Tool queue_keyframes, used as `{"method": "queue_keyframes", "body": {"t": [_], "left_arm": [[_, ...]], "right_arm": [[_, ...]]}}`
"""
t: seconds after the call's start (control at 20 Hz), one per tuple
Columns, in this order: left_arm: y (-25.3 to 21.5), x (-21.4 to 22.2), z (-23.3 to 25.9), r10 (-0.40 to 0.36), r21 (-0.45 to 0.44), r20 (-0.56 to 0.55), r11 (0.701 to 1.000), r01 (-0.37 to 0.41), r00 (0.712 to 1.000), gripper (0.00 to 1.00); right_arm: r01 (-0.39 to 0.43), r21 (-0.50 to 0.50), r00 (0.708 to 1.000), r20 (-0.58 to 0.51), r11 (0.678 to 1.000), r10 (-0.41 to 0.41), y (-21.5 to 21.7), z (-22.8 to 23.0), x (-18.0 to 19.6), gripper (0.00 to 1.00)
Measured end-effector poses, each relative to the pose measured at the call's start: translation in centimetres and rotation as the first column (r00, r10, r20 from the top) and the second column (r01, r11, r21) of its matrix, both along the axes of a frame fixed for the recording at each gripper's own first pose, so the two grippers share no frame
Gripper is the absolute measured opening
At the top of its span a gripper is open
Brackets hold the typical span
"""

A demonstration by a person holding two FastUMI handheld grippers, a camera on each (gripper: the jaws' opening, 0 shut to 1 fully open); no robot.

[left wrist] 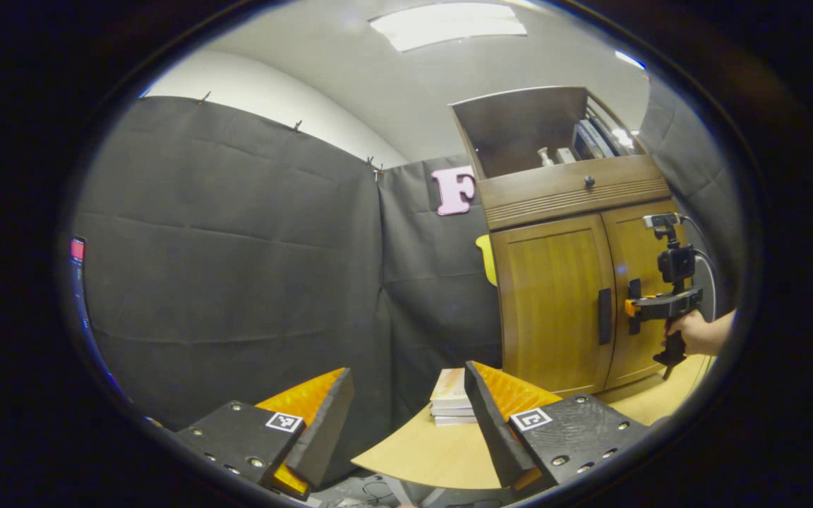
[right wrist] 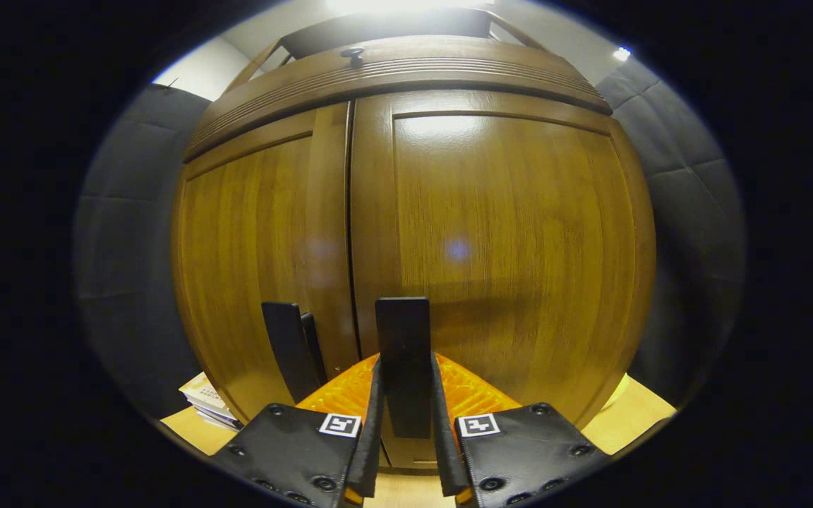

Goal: Open the right door of the double-door shoe cabinet with the right hand, and open the left door with the left hand.

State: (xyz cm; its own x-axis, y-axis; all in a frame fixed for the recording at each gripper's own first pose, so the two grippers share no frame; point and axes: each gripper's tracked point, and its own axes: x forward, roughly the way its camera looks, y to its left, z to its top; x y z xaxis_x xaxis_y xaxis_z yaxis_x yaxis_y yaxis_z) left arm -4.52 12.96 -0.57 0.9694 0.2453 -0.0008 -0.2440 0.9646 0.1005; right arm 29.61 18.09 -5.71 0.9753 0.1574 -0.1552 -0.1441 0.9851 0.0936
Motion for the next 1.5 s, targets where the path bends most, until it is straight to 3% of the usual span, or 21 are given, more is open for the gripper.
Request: {"method": "queue_keyframes", "body": {"t": [0.05, 0.2, 1.0, 1.5], "left_arm": [[-0.1, 0.0, 0.0, -0.006, -0.004, 0.0, 1.0, 0.006, 1.0, 0.92], [-0.2, 0.0, 0.0, -0.025, -0.005, 0.011, 1.0, 0.025, 1.0, 0.91], [-2.5, -0.3, 0.5, -0.199, -0.021, 0.06, 0.979, 0.201, 0.978, 0.92], [-8.2, 1.7, 0.1, -0.305, -0.043, 0.073, 0.95, 0.309, 0.95, 0.92]], "right_arm": [[-0.007, 0.005, 1.0, -0.012, 1.0, 0.007, 0.0, -0.1, 0.0, 0.26], [-0.035, 0.032, 0.999, -0.025, 0.999, 0.036, 0.0, 0.1, -0.2, 0.17], [-0.121, 0.081, 0.991, -0.045, 0.989, 0.125, -2.4, 1.5, -7.2, 0.2], [-0.126, 0.083, 0.989, -0.06, 0.989, 0.131, -6.1, 1.9, -12.3, 0.17]]}}
